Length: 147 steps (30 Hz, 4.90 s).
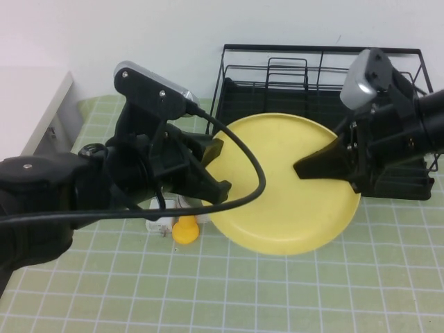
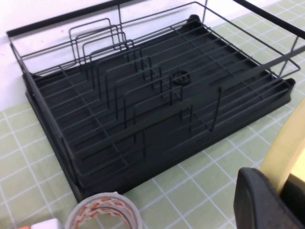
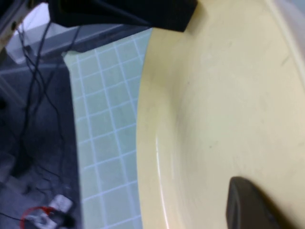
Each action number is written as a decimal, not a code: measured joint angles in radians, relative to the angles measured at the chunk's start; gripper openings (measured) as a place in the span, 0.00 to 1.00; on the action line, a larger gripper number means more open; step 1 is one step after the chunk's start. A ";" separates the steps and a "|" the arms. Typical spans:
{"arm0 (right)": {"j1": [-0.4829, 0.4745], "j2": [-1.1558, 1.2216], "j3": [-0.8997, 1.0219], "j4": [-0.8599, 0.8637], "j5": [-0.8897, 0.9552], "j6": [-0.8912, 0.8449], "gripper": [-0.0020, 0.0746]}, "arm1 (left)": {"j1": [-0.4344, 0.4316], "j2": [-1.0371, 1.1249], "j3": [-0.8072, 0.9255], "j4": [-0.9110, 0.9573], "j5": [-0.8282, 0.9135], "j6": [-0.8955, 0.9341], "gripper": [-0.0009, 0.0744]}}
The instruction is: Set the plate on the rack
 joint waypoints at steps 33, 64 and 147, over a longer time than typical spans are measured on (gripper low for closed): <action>-0.219 0.603 -1.027 -0.028 0.104 -0.200 0.22 | 0.009 -0.203 0.310 -0.048 0.020 -0.524 0.02; -0.223 1.011 -1.377 0.182 -0.056 -0.374 0.22 | 0.007 -0.207 0.426 -0.007 0.490 -0.555 0.01; -0.187 0.902 -1.377 0.222 0.038 -0.019 0.38 | 0.007 -0.388 0.426 -0.019 -0.044 -0.448 0.01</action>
